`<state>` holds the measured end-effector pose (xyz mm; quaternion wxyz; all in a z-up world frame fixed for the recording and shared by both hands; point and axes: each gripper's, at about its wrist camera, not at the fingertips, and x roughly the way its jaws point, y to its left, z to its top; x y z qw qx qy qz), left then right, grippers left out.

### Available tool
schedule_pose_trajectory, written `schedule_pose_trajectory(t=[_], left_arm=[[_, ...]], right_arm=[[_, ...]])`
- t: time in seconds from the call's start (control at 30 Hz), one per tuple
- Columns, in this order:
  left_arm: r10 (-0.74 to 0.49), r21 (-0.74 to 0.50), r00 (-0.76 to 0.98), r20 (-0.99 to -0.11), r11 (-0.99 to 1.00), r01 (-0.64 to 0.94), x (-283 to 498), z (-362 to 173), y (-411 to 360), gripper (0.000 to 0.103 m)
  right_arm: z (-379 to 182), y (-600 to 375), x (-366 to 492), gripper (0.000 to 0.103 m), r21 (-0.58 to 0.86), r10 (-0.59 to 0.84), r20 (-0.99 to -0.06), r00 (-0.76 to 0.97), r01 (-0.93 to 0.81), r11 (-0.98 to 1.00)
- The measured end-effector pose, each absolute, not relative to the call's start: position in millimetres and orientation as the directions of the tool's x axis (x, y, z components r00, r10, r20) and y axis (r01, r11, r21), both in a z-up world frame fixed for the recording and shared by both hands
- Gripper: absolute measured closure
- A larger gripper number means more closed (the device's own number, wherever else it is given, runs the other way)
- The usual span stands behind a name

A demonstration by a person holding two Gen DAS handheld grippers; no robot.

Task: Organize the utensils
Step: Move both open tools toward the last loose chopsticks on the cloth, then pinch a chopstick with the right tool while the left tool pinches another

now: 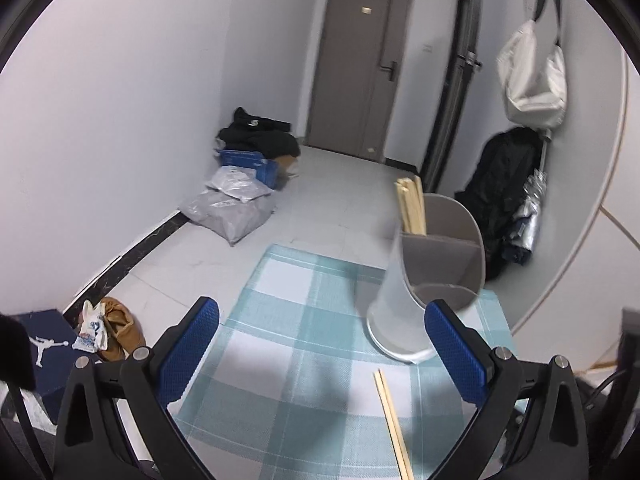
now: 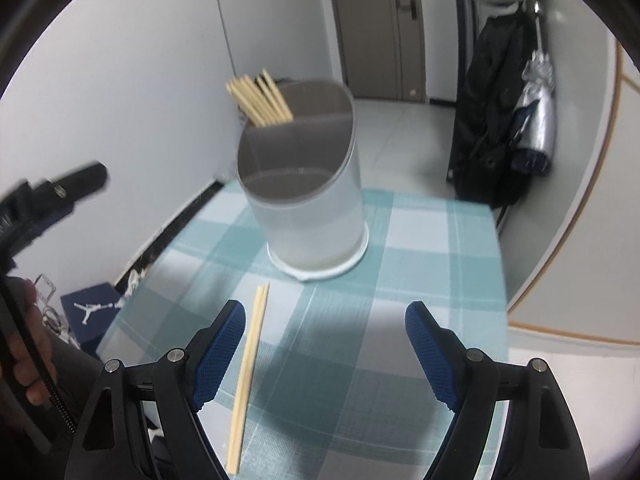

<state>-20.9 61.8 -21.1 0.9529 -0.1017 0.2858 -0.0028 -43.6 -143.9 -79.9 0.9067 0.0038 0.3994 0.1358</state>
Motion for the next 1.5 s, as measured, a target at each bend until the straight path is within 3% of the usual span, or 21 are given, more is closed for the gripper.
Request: schedule_pose_trajectory(t=[0.3, 0.5, 0.6, 0.7, 0.87, 0.93, 1.4, 1.5], left_arm=[[-0.065, -0.206, 0.799, -0.598, 0.976, -0.074, -3.0, -33.3, 70.9, 0.002], [-0.070, -0.224, 0.774, -0.629, 0.970, -0.094, 1.8, -38.6, 79.6, 0.002], [-0.072, -0.233, 0.764, -0.641, 0.967, -0.105, 3.1, -40.4, 83.7, 0.002], [-0.065, -0.238, 0.755, -0.652, 0.963, -0.123, 4.1, -41.9, 88.3, 0.002], [-0.012, -0.214, 0.748, -0.664, 0.961, -0.175, 5.2, -42.6, 94.7, 0.002], [-0.004, -0.215, 0.742, -0.671, 0.958, -0.189, 4.9, -43.1, 96.8, 0.002], [0.010, -0.231, 0.741, -0.671, 0.947, -0.222, 7.2, -44.9, 109.6, 0.002], [0.006, -0.242, 0.730, -0.683, 0.942, -0.234, 9.3, -48.6, 114.7, 0.002]], right_arm=[[-112.4, -112.0, -17.1, 0.024, 0.104, 0.248, -0.806, 0.538, -0.283, 0.953], [-131.9, -97.1, -6.6, 0.041, 0.113, 0.247, -0.849, 0.467, -0.297, 0.948], [-136.3, -89.3, -6.1, 0.042, 0.092, 0.235, -0.859, 0.455, -0.314, 0.945], [-143.8, -80.8, -6.7, 0.052, 0.049, 0.201, -0.875, 0.439, -0.334, 0.941], [-149.0, -74.1, -7.5, 0.059, 0.026, 0.186, -0.883, 0.430, -0.351, 0.936], [-150.2, -73.7, -8.0, 0.068, 0.018, 0.173, -0.890, 0.422, -0.346, 0.938], [-152.9, -51.8, 25.1, 0.069, -0.055, 0.139, -0.891, 0.432, -0.405, 0.913], [-153.6, -51.5, 30.7, 0.076, -0.022, 0.171, -0.887, 0.429, -0.409, 0.912]])
